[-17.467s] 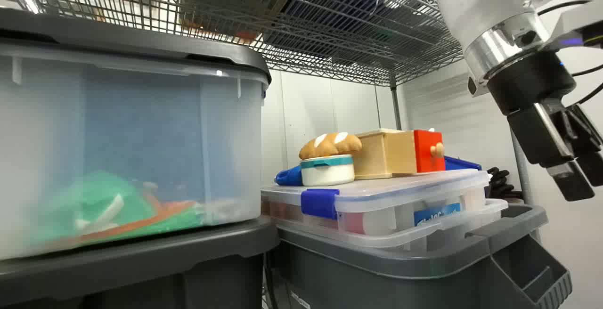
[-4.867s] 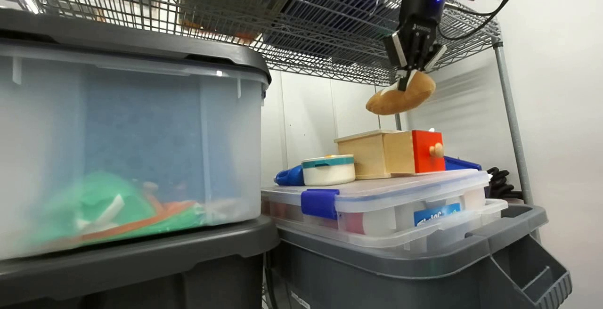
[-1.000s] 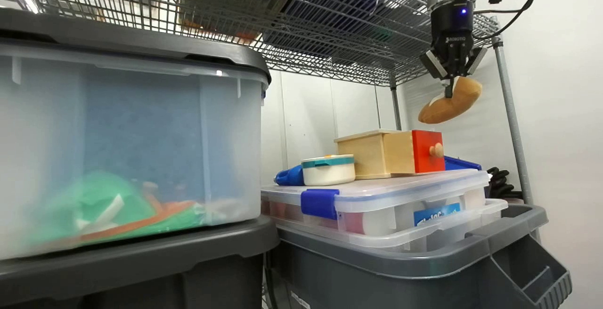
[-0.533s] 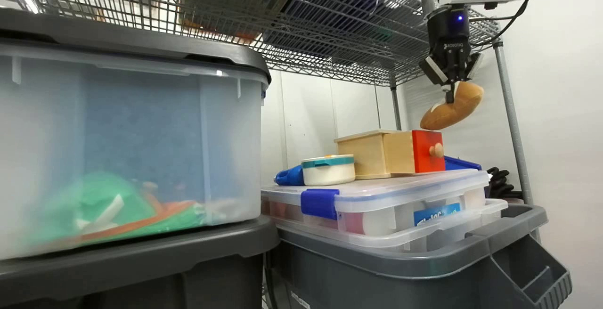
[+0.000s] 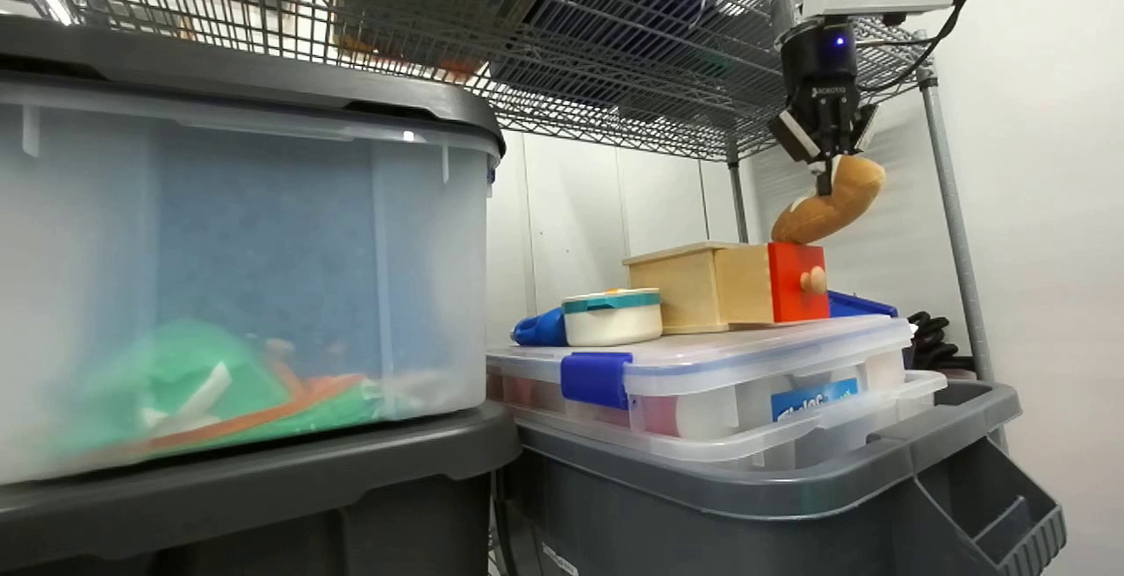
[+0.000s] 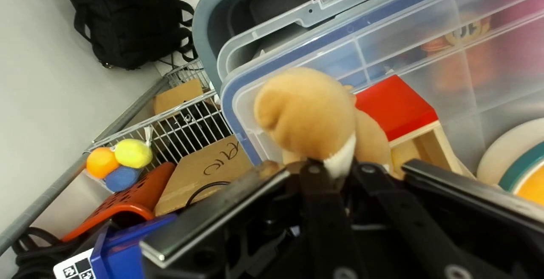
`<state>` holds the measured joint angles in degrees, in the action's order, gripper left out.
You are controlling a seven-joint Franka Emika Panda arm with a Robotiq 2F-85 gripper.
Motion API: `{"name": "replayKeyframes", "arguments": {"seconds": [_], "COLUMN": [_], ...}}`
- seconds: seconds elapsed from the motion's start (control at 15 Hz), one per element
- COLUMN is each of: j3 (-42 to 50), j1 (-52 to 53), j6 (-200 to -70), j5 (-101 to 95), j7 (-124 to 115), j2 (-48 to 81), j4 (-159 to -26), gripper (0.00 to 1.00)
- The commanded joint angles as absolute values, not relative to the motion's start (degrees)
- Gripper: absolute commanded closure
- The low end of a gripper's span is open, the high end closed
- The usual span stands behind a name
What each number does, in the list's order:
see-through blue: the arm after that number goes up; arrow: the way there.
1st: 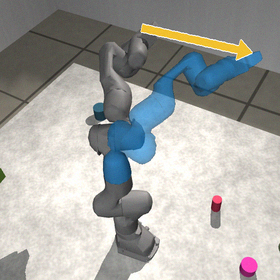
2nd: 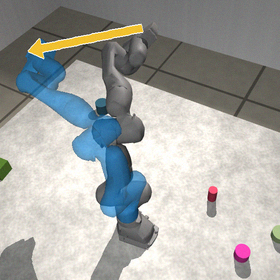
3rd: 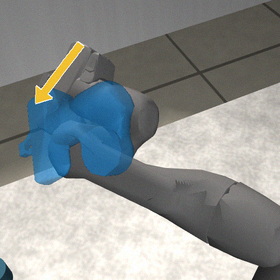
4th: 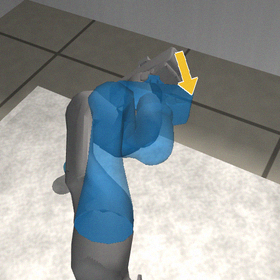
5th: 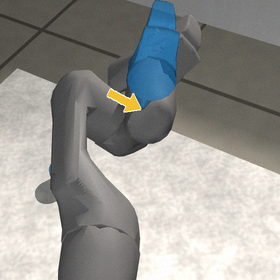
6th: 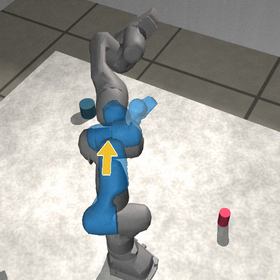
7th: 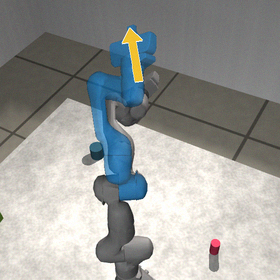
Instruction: Put the brown and orange plushies in the open drawer
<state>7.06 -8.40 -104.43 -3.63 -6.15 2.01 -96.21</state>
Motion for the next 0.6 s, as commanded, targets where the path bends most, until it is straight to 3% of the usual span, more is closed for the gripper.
{"name": "replayKeyframes", "arguments": {"seconds": [0.0, 0.53], "j3": [7.16, 6.98], "j1": [-7.99, -7.69], "j6": [-101.68, -100.12], "j5": [-3.25, -3.26], "j7": [-5.49, -5.77], "j2": [4.41, 5.81], "j4": [-91.88, -90.02], "gripper": [0.97, 0.97]}}
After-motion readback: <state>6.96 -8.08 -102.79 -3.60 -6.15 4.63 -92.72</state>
